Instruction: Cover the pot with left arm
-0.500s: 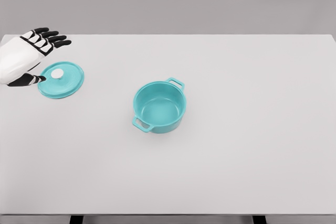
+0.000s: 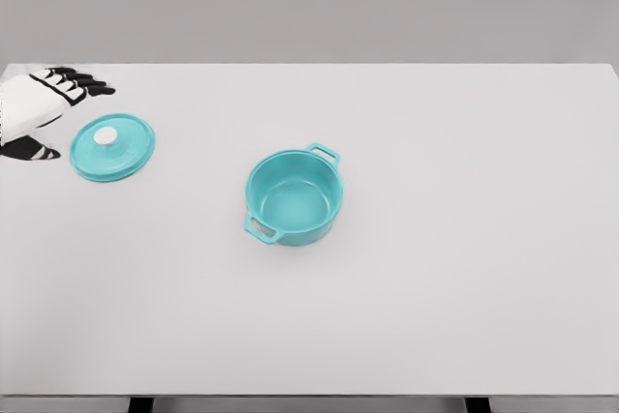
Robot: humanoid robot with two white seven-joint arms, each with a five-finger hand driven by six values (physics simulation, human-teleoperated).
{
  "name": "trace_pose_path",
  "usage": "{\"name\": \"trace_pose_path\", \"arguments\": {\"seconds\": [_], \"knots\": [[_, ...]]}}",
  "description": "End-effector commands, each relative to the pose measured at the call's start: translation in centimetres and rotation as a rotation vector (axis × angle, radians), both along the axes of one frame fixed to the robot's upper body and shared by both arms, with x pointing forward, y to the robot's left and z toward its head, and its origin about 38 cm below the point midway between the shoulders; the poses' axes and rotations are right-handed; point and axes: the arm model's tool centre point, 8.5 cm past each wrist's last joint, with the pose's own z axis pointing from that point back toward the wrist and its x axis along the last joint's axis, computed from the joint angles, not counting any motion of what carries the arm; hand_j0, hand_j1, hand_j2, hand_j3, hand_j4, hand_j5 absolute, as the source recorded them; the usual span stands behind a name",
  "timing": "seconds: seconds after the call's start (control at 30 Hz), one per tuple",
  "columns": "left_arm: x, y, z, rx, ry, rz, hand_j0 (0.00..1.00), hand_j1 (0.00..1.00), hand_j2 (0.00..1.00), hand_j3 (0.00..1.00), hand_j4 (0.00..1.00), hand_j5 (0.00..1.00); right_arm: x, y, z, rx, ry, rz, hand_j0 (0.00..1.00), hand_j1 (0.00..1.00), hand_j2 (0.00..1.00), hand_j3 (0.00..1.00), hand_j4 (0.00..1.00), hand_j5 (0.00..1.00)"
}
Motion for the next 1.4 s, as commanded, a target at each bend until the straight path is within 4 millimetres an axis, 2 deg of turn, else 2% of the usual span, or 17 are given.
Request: {"name": "trace_pose_path", "arguments": {"seconds": [0.0, 0.03, 0.1, 0.2, 0.27, 0.63, 0.83, 1.0, 1.07, 1.27, 1.37], "knots": [[-0.2, 0.0, -2.1, -0.013, 0.131, -0.01, 1.0, 1.0, 1.0, 1.0, 1.0, 1.0, 0.0, 0.0, 0.0, 0.0, -0.001, 0.0, 1.0, 1.0, 1.0, 1.0, 1.0, 1.0], [0.4, -0.2, -1.6, -0.015, 0.124, -0.018, 1.0, 1.0, 1.0, 1.0, 1.0, 1.0, -0.1, 0.0, 0.0, 0.001, 0.002, 0.0, 1.0, 1.0, 1.0, 1.0, 1.0, 1.0], [0.9, -0.5, -1.5, -0.021, 0.138, -0.031, 0.88, 0.88, 0.88, 0.88, 0.88, 0.88, -0.1, 0.0, 0.0, 0.0, 0.001, 0.0, 1.0, 1.0, 1.0, 1.0, 1.0, 1.0], [2.1, -0.4, -1.9, -0.023, 0.17, -0.022, 0.87, 0.87, 0.87, 0.87, 0.87, 0.87, -0.1, 0.0, 0.0, 0.0, 0.001, 0.0, 1.0, 1.0, 1.0, 1.0, 1.0, 1.0], [3.0, -0.7, -2.2, -0.01, 0.19, -0.026, 0.81, 0.81, 0.81, 0.81, 0.81, 0.81, -0.1, 0.0, 0.0, 0.001, 0.002, 0.0, 1.0, 1.0, 1.0, 1.0, 1.0, 1.0], [3.8, -0.1, -3.3, -0.016, 0.233, 0.001, 0.79, 0.79, 0.79, 0.79, 0.79, 0.79, -0.1, 0.0, 0.0, 0.0, 0.001, 0.0, 1.0, 1.0, 1.0, 1.0, 1.0, 1.0], [4.4, 1.2, -3.9, -0.035, 0.255, 0.05, 0.79, 0.79, 0.79, 0.79, 0.79, 0.79, -0.1, 0.0, 0.0, 0.0, 0.001, 0.0, 1.0, 1.0, 1.0, 1.0, 1.0, 1.0], [5.1, 0.3, -4.1, -0.066, 0.252, 0.044, 0.79, 0.79, 0.79, 0.79, 0.79, 0.79, -0.1, 0.0, 0.0, 0.0, 0.001, 0.0, 1.0, 1.0, 1.0, 1.0, 1.0, 1.0], [5.5, 0.6, -4.1, -0.079, 0.255, 0.059, 0.79, 0.79, 0.79, 0.79, 0.79, 0.79, 0.0, 0.0, 0.0, 0.001, 0.001, 0.0, 1.0, 1.0, 1.0, 1.0, 1.0, 1.0], [6.1, 1.4, -5.5, -0.116, 0.293, 0.106, 0.78, 0.78, 0.78, 0.78, 0.78, 0.78, -0.1, 0.0, 0.0, 0.001, 0.002, 0.0, 1.0, 1.0, 1.0, 1.0, 1.0, 1.0], [6.1, 1.4, -6.1, -0.129, 0.308, 0.115, 0.73, 0.73, 0.73, 0.73, 0.73, 0.73, -0.1, 0.0, 0.0, 0.001, 0.002, 0.0, 1.0, 1.0, 1.0, 1.0, 1.0, 1.0]]}}
